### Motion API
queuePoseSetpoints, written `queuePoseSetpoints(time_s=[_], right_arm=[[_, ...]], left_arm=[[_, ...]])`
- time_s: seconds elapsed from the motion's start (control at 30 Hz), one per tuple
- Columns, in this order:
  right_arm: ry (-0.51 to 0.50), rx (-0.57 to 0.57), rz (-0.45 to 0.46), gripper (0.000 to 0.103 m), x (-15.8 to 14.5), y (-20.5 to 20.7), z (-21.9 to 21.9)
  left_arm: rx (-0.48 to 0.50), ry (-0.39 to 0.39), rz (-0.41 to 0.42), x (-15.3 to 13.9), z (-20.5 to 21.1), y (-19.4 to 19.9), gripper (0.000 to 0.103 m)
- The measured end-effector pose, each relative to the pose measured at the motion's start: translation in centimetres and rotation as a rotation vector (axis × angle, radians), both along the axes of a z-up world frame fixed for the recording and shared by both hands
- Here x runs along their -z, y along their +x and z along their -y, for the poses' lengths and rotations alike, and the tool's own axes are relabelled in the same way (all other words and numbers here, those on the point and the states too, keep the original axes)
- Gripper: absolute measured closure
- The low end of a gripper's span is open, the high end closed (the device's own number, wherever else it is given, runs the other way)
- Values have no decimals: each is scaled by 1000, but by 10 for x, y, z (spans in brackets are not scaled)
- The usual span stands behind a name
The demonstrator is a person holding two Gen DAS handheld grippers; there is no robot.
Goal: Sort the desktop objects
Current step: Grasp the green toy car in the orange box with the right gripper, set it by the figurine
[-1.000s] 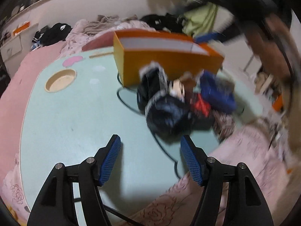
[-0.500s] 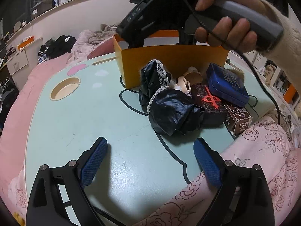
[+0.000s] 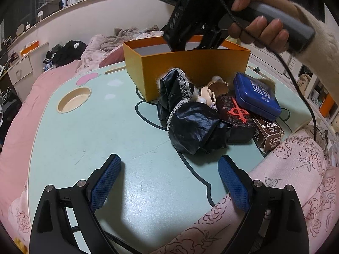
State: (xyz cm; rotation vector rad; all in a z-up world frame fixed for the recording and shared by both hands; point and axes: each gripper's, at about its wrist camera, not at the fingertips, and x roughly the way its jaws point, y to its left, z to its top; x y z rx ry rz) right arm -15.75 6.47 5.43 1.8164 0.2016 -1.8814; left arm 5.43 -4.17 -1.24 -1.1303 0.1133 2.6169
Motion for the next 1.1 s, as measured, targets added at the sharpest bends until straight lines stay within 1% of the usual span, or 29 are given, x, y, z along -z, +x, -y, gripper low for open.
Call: queuePoseSetpoints(time_s=[0.07, 0.1, 0.13, 0.2, 0.27, 0.33, 0.37, 0.43, 0.47, 0.5, 0.53, 0.6, 0.63, 0.7, 0.77, 0.8, 0.87, 0.9, 0.97, 1.03, 1.1], right_arm=[[5, -18, -42, 51, -12, 1, 0], [37, -54, -65, 51, -18, 4, 2], [54, -82, -70, 51, -20, 6, 6], [100, -138, -57, 51, -18, 8, 14], [167, -180, -41, 50, -12, 8, 17], [169, -190, -11, 50, -6, 3, 15], [151, -180, 14, 51, -3, -1, 12], [128, -149, 34, 53, 0, -11, 6], [123, -133, 50, 72, 3, -16, 3], [167, -115, 48, 81, 9, -21, -1], [191, -103, 11, 91, 8, -24, -3], [203, -78, -31, 91, 2, -31, -10], [191, -74, -37, 91, 0, -33, -13], [158, -61, -51, 81, -12, -36, -22], [152, -76, -72, 51, -26, -35, -29], [156, -96, -83, 48, -33, -34, -31], [181, -130, -98, 48, -44, -31, -32], [190, -128, -91, 48, -50, -32, -37], [211, -92, -39, 48, -54, -35, -50], [231, -46, 16, 47, -43, -34, -56], [224, 6, 71, 39, -26, -31, -58]], left_arm=[[0, 0, 0, 0, 0, 0, 10], [0, 1, 0, 0, 0, 0, 10], [0, 0, 0, 0, 1, 0, 10], [1, 0, 1, 0, 1, -1, 10], [0, 0, 0, 0, 1, -1, 10], [1, 0, 0, 0, 1, 0, 10], [1, 0, 1, 0, 1, -1, 10], [0, 1, 0, 0, 1, 0, 10], [0, 1, -1, 0, 1, 0, 10], [-1, 1, -2, 0, 0, 0, 10], [-2, 0, 0, 1, 0, 0, 10], [-2, 2, -3, 0, 0, 0, 10], [-2, 3, -4, 0, 1, 1, 10], [-2, 2, -4, 1, 1, 1, 10], [-2, 2, -3, 1, 1, 1, 10], [-2, 3, -3, 1, 1, 1, 10], [-3, 3, -4, 0, 1, 1, 10], [-3, 3, -3, 1, 1, 1, 10], [-2, 3, -4, 1, 1, 1, 10], [-2, 3, -4, 1, 1, 1, 10], [-2, 3, -4, 1, 1, 1, 10]])
